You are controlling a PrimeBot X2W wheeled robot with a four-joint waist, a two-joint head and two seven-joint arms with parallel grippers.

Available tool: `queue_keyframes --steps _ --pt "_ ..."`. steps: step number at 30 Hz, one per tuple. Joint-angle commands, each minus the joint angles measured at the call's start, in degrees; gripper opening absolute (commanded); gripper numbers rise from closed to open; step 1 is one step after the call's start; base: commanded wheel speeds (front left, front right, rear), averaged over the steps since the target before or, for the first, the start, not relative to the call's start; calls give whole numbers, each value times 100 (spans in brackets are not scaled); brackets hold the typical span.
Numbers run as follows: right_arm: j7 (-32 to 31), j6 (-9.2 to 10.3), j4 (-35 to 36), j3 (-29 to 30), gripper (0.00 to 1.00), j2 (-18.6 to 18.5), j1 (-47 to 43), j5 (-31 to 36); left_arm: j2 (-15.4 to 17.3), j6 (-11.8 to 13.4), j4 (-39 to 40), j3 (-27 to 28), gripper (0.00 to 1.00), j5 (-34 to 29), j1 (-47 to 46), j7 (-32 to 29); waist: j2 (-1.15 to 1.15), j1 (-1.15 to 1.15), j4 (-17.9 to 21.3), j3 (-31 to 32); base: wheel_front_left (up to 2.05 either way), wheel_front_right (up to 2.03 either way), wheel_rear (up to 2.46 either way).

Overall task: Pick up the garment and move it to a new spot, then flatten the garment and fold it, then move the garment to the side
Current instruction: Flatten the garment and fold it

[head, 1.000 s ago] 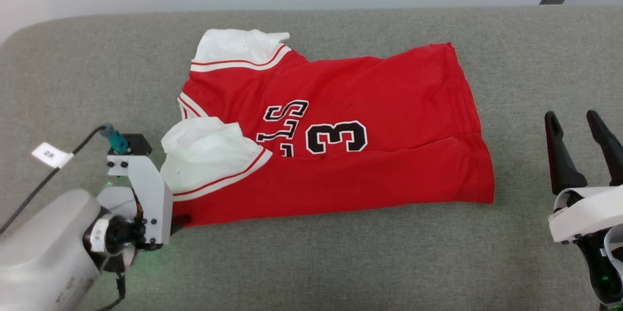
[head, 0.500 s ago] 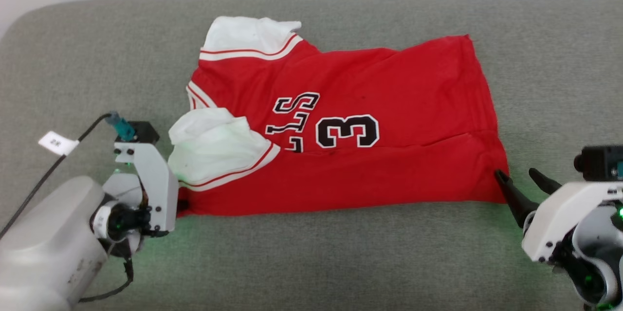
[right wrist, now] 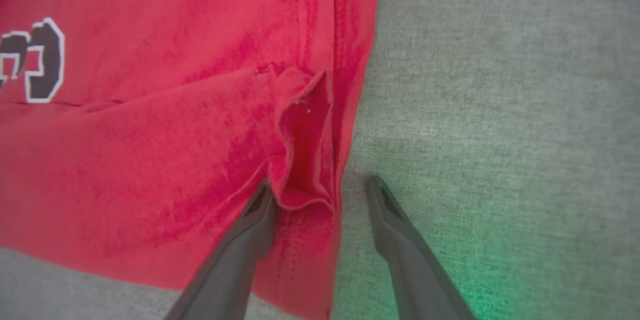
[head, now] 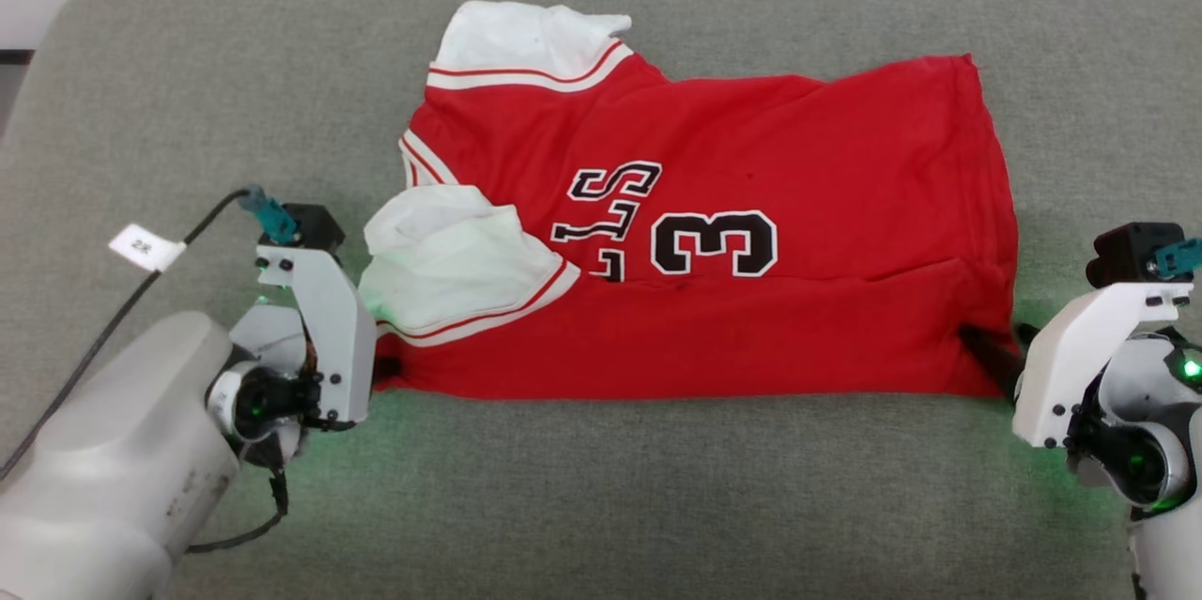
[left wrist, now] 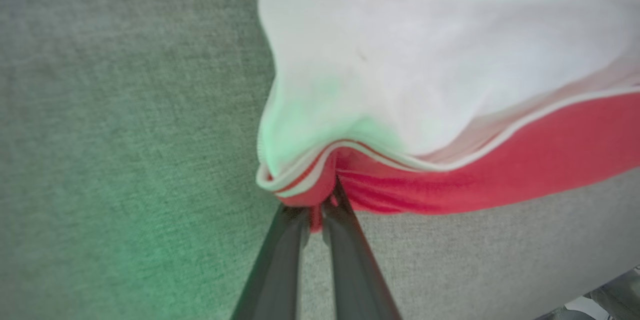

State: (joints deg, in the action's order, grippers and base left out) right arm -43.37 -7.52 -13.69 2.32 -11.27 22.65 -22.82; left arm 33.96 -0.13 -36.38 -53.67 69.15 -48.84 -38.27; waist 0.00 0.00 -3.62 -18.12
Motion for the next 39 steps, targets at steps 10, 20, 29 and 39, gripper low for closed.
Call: queue_keyframes --steps 10,20,29,39 --pt "-98 13 -678 -129 0 -109 7 -53 -179 -84 -319 -138 0 -15 167 50 0 0 -55 16 0 0 0" --pt "-361 14 -284 -172 0 -448 -197 -214 135 21 -45 -217 0 -17 239 -328 0 0 -58 229 0 0 0" --pt "-806 14 496 -93 0 -790 -672 -373 624 423 925 -298 0 -41 443 -692 0 0 -70 433 0 0 0" --pt "-1258 11 1059 107 0 -757 -1348 -470 1040 942 2000 -351 0 100 903 -890 0 0 -59 527 0 0 0"
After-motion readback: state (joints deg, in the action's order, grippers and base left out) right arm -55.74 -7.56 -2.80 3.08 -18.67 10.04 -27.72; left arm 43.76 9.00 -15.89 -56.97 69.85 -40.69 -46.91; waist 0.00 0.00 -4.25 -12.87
